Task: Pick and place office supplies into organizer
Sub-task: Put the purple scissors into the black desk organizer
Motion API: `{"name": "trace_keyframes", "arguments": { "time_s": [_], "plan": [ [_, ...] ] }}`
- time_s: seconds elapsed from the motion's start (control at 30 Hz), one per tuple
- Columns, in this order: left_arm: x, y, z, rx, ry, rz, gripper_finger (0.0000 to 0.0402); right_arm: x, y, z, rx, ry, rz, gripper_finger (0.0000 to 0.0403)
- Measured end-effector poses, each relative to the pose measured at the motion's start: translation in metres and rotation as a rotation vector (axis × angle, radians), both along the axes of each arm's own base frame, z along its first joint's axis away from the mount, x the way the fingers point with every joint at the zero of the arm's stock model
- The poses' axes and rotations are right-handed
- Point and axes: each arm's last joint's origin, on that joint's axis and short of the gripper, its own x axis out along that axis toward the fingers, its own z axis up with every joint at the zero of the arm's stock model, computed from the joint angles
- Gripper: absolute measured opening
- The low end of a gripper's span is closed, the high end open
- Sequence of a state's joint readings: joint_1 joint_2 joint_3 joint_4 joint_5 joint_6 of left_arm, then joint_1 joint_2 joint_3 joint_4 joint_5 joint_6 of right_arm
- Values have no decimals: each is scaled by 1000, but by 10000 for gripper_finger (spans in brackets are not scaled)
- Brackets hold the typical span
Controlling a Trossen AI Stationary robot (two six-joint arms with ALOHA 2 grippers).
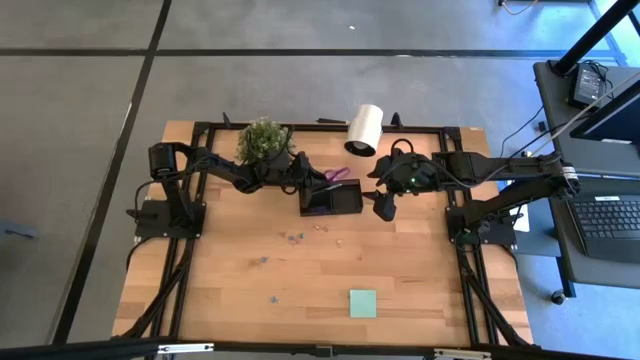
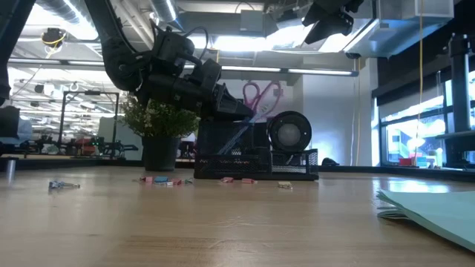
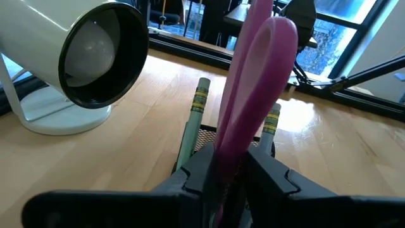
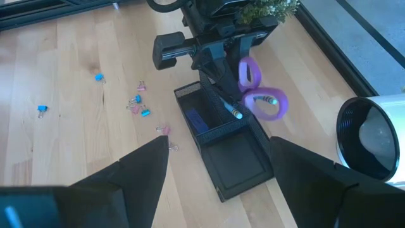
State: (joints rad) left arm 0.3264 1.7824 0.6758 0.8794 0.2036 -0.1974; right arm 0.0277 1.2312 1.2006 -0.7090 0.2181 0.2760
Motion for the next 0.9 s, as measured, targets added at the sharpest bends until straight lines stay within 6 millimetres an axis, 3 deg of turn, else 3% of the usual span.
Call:
{"name": "trace_keyframes", "arguments": {
  "time_s": [0.47, 0.9],
  "plan": [
    [-2, -1, 6, -2, 12, -8, 73, 0, 0, 0, 0, 0, 0, 277],
    [-16, -6, 18, 21, 159, -32, 77, 0, 0, 0, -23, 6, 21, 277]
  ]
}}
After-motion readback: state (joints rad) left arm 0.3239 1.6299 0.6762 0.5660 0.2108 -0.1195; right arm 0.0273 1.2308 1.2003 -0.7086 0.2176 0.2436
